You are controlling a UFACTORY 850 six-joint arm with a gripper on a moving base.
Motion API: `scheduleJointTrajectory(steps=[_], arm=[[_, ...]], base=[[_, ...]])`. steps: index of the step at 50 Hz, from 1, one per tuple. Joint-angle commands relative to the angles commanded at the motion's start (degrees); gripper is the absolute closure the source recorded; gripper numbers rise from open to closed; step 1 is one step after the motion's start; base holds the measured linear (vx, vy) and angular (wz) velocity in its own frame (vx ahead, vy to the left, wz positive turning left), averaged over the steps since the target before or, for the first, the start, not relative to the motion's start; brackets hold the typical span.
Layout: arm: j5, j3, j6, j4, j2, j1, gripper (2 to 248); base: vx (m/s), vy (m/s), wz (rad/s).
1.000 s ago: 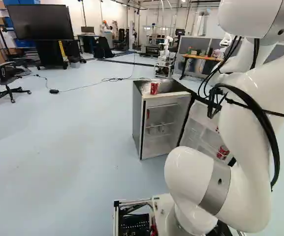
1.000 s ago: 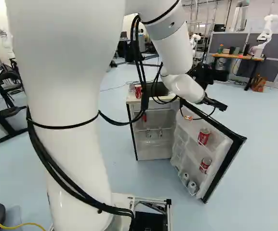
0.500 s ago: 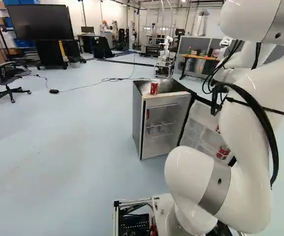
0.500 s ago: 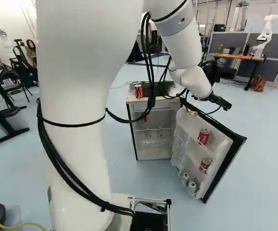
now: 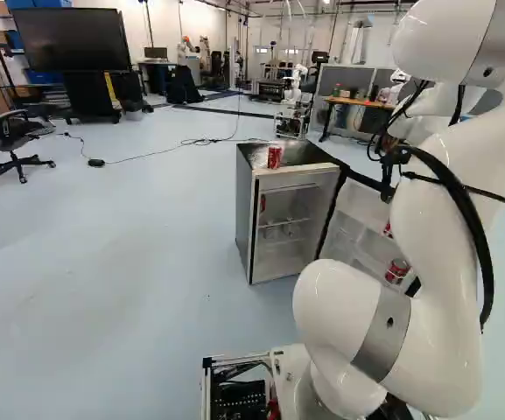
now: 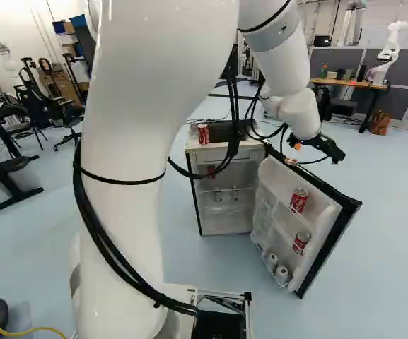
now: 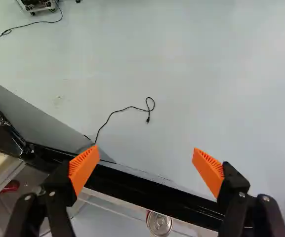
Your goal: Grab a drink from the fridge
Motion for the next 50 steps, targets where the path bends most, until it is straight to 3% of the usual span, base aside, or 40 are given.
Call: scheduleJointTrajectory(steps=[50], arm=[[-18.52, -16.51, 0.00, 0.00, -12.26, -2.58, 3]], base=[[0.000, 0.000, 0.000]])
